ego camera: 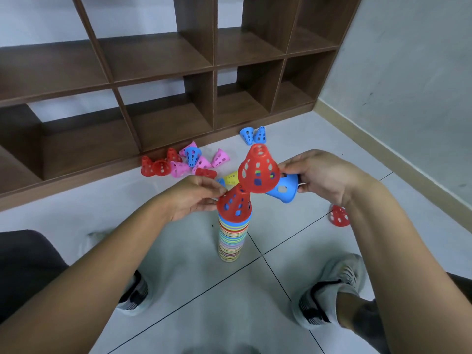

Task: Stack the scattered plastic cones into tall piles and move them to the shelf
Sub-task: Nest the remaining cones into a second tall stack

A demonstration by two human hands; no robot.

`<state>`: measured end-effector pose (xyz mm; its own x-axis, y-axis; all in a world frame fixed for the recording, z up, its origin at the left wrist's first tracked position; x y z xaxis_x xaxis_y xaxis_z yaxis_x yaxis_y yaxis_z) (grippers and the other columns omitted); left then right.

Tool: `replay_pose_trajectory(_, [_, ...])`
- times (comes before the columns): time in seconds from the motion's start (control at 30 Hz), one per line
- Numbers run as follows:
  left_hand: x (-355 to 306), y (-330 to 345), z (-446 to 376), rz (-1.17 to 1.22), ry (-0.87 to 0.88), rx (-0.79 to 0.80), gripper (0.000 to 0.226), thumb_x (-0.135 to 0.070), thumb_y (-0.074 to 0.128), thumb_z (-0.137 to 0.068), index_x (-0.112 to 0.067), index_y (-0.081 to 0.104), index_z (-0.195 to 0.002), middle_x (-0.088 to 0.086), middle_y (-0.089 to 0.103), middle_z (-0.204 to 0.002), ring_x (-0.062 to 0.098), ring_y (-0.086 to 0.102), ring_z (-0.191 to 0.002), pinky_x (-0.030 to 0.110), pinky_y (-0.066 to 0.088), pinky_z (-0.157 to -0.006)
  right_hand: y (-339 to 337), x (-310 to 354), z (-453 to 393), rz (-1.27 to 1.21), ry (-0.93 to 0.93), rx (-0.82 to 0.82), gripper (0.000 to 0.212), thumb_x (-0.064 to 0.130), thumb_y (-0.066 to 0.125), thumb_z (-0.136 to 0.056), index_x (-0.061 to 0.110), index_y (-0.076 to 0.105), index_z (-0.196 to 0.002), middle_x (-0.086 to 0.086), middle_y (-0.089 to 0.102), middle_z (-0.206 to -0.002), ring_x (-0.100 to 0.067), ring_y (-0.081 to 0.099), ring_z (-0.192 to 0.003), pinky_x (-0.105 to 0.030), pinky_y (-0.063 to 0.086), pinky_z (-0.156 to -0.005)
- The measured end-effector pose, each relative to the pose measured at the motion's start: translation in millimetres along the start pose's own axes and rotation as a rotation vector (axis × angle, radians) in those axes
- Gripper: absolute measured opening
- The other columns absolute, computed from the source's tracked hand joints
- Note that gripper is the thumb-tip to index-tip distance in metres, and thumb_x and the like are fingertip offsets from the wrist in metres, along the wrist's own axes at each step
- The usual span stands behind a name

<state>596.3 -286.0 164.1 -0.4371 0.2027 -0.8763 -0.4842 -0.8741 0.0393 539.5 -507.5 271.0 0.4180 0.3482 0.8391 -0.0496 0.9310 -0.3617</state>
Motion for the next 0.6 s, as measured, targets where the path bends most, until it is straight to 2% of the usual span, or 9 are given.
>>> replay_pose_trajectory(0.1, [5,-4,1,-0.041,-0.003,-0.035,0.005,-0.01,0.072,-0.09,-0.009,0.071,-0.094,0.006,0.074,-0.086,0.013,0.068,-0.068,0.024,0.06,-0.067,8,-7,-1,0.084,0.032,-0.038,0.02,0.018,0.066,-0.09,0.001,0.075,-0.097,-0.004,0.07,-0.086,-0.018,0.056,-0.08,-0.03,0.043,-0.072])
replay_pose_trajectory(0.17, [3,-10,1,-0.09,0.032,-0.083,0.005,-0.009,0.071,-0.09,-0.007,0.072,-0.095,0.007,0.074,-0.087,0.017,0.066,-0.065,0.028,0.062,-0.071,13,-11,-3,0.113,0.063,-0.066,0.026,0.019,0.066,-0.09,-0.002,0.072,-0.103,-0.005,0.068,-0.088,-0.018,0.054,-0.08,-0.029,0.042,-0.071])
replay_pose_trajectory(0.23, [-3,-16,4,-0.117,0.065,-0.137,0.008,-0.008,0.069,-0.091,-0.006,0.072,-0.098,0.006,0.073,-0.089,0.019,0.065,-0.065,0.032,0.061,-0.074,19,-14,-4,0.129,0.09,-0.08,0.026,0.02,0.067,-0.088,-0.003,0.07,-0.1,-0.007,0.065,-0.087,-0.018,0.052,-0.079,-0.028,0.041,-0.068])
replay_pose_trajectory(0.33, [-16,-18,9,-0.164,0.124,-0.178,0.012,-0.014,0.069,-0.092,-0.007,0.072,-0.102,0.003,0.073,-0.093,0.019,0.066,-0.069,0.032,0.06,-0.071,24,-14,-3,0.171,0.11,-0.104,0.012,0.021,0.068,-0.085,0.01,0.065,-0.089,-0.01,0.058,-0.08,-0.02,0.047,-0.076,-0.03,0.037,-0.066])
replay_pose_trajectory(0.4, [-28,-16,13,-0.194,0.204,-0.178,0.013,-0.021,0.067,-0.094,-0.012,0.072,-0.102,0.001,0.074,-0.097,0.019,0.069,-0.079,0.032,0.059,-0.074,27,-13,-3,0.201,0.119,-0.117,0.01,0.02,0.068,-0.084,0.012,0.061,-0.087,-0.011,0.053,-0.078,-0.021,0.043,-0.074,-0.031,0.034,-0.064])
replay_pose_trajectory(0.5, [-53,0,23,-0.22,0.396,-0.055,0.028,-0.043,0.069,-0.09,-0.024,0.072,-0.111,-0.008,0.074,-0.111,0.016,0.069,-0.104,0.033,0.056,-0.088,31,-11,-3,0.226,0.128,-0.127,0.015,0.017,0.067,-0.082,0.01,0.053,-0.078,-0.012,0.043,-0.075,-0.022,0.035,-0.069,-0.03,0.029,-0.058])
replay_pose_trajectory(0.6, [-70,26,34,-0.351,0.501,0.08,0.046,-0.048,0.078,-0.073,-0.035,0.067,-0.117,-0.015,0.068,-0.118,0.011,0.065,-0.109,0.03,0.056,-0.092,31,-9,-4,0.268,0.131,-0.152,0.021,0.016,0.066,-0.082,0.01,0.046,-0.076,-0.011,0.034,-0.07,-0.02,0.026,-0.06,-0.028,0.023,-0.053])
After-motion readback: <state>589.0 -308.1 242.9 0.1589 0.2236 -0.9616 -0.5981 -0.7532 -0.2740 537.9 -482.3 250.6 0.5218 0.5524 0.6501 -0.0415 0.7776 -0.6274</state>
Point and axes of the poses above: each hand's wrist, its own z-axis away from the middle knuckle, its own y-axis out of the palm, x = y × z, the point moved 8 cm from there along -z, towards the middle knuckle
